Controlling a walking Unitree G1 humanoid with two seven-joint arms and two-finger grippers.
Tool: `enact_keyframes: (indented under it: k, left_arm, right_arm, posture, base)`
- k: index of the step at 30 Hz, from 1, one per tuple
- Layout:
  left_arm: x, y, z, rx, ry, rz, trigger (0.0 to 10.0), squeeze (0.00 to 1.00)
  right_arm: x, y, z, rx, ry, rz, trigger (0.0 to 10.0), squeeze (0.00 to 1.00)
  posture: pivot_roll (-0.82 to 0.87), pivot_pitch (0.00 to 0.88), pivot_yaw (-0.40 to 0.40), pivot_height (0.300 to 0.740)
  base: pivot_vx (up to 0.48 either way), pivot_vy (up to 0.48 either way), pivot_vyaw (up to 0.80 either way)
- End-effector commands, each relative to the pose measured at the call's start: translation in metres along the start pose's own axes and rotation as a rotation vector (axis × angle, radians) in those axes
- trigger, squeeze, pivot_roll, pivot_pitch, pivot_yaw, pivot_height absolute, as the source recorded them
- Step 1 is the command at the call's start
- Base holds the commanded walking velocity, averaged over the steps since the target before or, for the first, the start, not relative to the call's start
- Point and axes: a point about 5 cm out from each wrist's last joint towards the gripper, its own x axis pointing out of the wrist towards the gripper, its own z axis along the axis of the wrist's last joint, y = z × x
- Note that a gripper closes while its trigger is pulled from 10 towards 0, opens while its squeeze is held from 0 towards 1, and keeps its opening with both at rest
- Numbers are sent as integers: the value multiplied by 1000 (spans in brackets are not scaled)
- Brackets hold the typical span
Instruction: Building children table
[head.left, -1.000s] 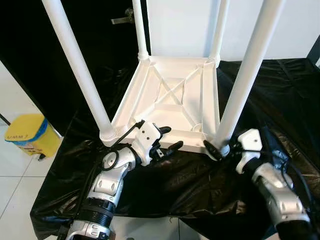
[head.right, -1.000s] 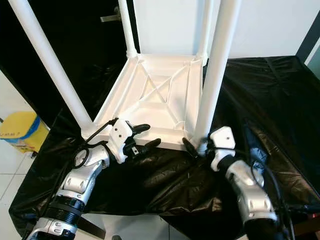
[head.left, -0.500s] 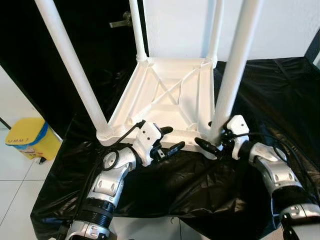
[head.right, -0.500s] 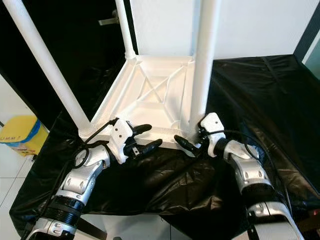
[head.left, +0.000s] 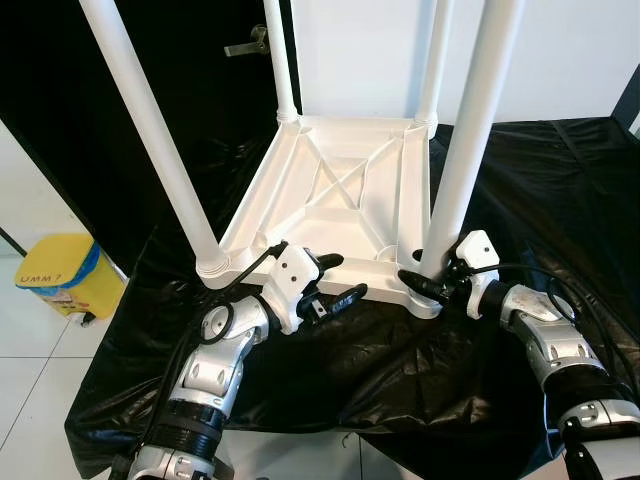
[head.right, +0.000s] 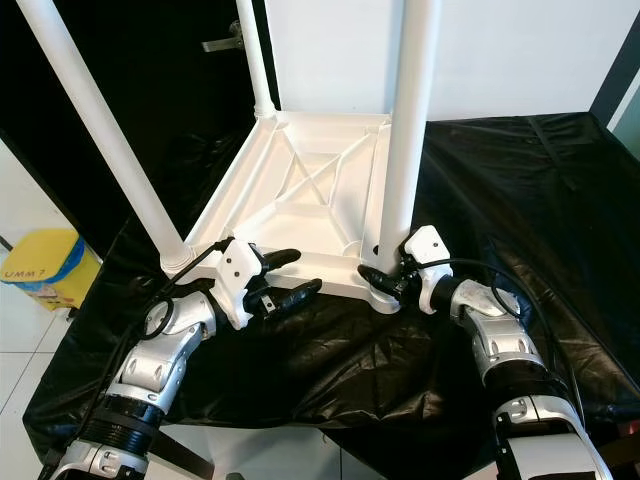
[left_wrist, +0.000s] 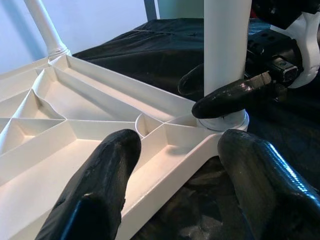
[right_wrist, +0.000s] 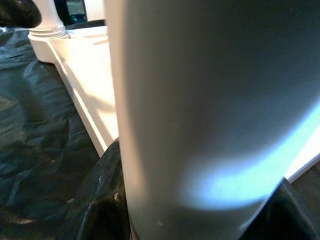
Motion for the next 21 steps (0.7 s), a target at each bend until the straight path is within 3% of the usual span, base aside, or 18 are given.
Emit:
enact_keyframes:
  k: [1, 2, 9, 10, 11, 13, 15, 18, 20, 21]
  left_arm:
    - [-1, 1, -1, -5, 6, 21, 10000, 0]
    - [-1, 0, -1, -7, 6, 22, 10000, 0]
    - [1, -3, -1, -24, 2, 14, 10000, 0]
    - [0, -2, -1, -31, 6, 10, 10000, 0]
    - [0, -2, -1, -31, 6, 10, 10000, 0]
    - [-1, 0, -2, -37, 10, 8, 10000, 0]
    - [-1, 0, -2, -37, 10, 8, 10000, 0]
    - [-2, 0, -1, -41, 8, 15, 10000, 0]
    - [-2, 0, -1, -41, 8, 15, 10000, 0]
    - [-1, 0, -1, -42, 6, 17, 10000, 0]
  right_arm:
    - [-3, 2, -9, 14, 28, -42, 0, 0]
    - [-3, 4, -11, 33, 18, -100, 10000, 0]
    - [-5, 10, -18, 54, 9, -322, 10000, 0]
    - [-7, 12, -20, 84, 1, -418, 10000, 0]
    - [-7, 12, -20, 84, 1, -418, 10000, 0]
    - [-10, 15, -22, 131, -1, -534, 10000, 0]
    - [-10, 15, -22, 131, -1, -534, 10000, 0]
    - [-15, 20, -31, 193, 35, -749, 10000, 0]
    - [-15, 20, -31, 193, 35, -749, 10000, 0]
    - [-16, 22, -33, 200, 44, -828, 10000, 0]
  posture:
    - [-98, 0, 46, 740]
    - [-101, 0, 46, 740]
    - [-113, 0, 62, 740]
    - [-116, 0, 65, 740]
    - [-116, 0, 65, 740]
    - [-118, 0, 66, 740]
    - [-118, 0, 66, 740]
    - [-113, 0, 55, 740]
    - [-113, 0, 55, 740]
    - [-110, 0, 49, 740]
  base:
    - [0, 0, 0]
    - [0, 0, 0]
    - [0, 0, 0]
    - [0, 0, 0]
    - [0, 0, 0]
    - [0, 0, 0]
    - [0, 0, 0]
    - [0, 0, 0]
    - [0, 0, 0]
    - [0, 0, 0]
